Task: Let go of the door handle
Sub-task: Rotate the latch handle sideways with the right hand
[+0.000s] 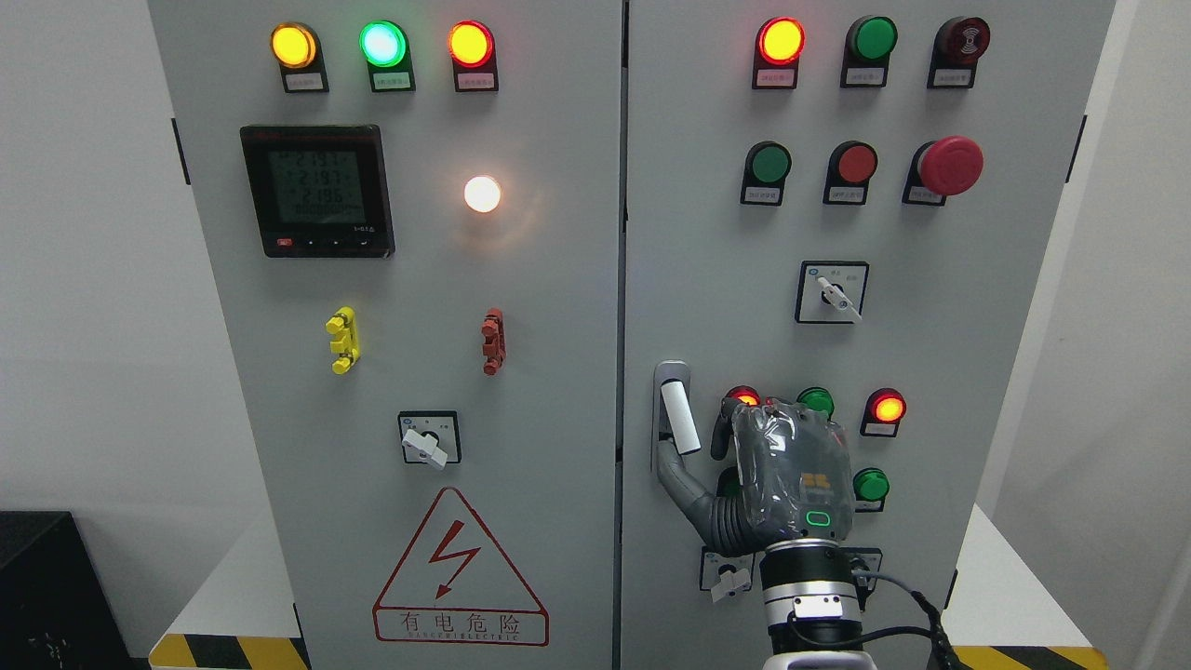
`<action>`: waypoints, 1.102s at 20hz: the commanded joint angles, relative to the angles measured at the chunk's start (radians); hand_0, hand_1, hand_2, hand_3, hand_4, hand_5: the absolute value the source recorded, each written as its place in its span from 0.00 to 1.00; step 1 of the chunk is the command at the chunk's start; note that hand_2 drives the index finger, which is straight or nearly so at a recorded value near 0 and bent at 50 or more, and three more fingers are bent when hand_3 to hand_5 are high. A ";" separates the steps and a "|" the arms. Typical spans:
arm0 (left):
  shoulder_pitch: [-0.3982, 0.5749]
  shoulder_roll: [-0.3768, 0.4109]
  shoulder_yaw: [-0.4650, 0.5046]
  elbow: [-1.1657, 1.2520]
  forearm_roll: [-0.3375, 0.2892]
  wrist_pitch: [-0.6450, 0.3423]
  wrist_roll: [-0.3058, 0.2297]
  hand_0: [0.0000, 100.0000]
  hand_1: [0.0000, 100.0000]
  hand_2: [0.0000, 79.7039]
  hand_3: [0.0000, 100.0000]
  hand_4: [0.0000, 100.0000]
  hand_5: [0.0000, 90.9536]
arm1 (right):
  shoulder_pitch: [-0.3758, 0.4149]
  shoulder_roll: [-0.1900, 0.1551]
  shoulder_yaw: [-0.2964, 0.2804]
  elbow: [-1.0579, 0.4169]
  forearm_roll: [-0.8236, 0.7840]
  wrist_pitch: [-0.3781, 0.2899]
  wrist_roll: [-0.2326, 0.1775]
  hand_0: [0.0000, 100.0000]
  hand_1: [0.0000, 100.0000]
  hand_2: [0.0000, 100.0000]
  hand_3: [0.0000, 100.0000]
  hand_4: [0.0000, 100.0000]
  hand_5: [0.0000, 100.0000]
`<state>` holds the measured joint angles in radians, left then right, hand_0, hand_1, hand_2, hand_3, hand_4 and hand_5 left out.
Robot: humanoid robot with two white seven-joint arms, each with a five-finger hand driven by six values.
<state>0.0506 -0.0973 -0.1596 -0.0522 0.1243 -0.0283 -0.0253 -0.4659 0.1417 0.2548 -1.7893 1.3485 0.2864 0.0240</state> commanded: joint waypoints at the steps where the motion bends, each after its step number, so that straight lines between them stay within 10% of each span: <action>1: 0.000 -0.001 0.000 0.000 0.000 -0.001 -0.001 0.00 0.00 0.05 0.11 0.00 0.00 | 0.003 -0.001 -0.003 -0.002 0.000 -0.003 0.001 0.35 0.39 0.73 1.00 0.78 0.70; 22: 0.000 -0.001 0.000 0.000 0.000 -0.001 -0.001 0.00 0.00 0.05 0.11 0.00 0.00 | 0.004 0.001 -0.019 -0.012 0.000 -0.003 -0.001 0.40 0.40 0.73 1.00 0.78 0.70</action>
<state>0.0506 -0.0974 -0.1596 -0.0522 0.1242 -0.0206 -0.0253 -0.4618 0.1425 0.2433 -1.7963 1.3484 0.2835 0.0232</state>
